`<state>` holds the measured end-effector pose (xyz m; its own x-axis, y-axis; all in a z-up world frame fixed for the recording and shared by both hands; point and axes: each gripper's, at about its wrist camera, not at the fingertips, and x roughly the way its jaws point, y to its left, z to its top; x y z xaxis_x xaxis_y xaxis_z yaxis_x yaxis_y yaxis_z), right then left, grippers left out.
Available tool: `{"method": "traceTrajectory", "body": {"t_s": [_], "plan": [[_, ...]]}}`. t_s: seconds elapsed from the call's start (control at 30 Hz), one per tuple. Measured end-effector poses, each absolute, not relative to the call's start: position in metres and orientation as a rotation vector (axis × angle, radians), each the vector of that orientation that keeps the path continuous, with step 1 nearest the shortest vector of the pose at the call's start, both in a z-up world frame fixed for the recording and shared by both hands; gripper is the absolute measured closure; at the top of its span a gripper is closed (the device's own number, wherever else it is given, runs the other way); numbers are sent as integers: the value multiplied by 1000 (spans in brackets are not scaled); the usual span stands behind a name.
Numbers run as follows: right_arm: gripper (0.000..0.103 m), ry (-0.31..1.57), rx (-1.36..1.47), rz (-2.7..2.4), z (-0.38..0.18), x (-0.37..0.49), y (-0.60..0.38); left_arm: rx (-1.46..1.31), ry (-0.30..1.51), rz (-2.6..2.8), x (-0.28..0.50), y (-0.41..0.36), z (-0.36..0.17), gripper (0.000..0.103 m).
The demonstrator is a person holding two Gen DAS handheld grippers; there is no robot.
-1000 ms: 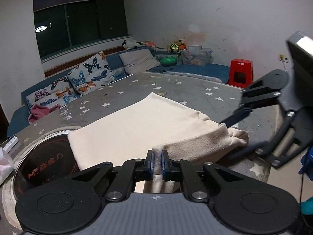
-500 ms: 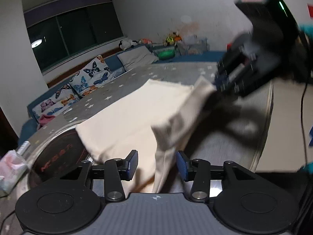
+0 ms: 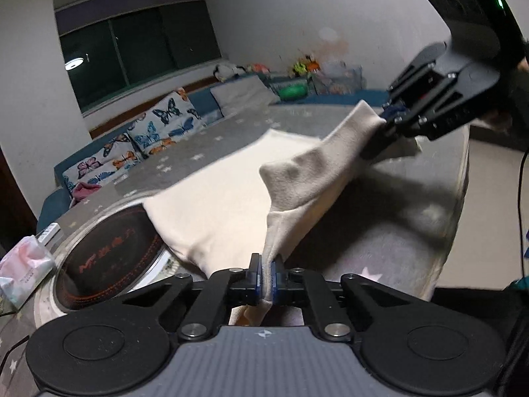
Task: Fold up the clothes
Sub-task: 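Grasp the sweatshirt side edge with both grippers and lift it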
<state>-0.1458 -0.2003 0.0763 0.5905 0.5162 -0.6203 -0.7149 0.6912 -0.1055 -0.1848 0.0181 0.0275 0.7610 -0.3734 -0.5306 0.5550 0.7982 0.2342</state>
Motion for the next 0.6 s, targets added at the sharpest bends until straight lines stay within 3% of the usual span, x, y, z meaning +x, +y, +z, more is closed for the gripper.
{"method": "traceTrajectory", "body": {"t_s": [0.33,0.6], "plan": [[94,523,-345,819,114,-200,-213,267,454,-541,-243,37,72,97],[95,534,-324,772,123,-175,-207,283,424,-498,-196,31,88,97]]}}
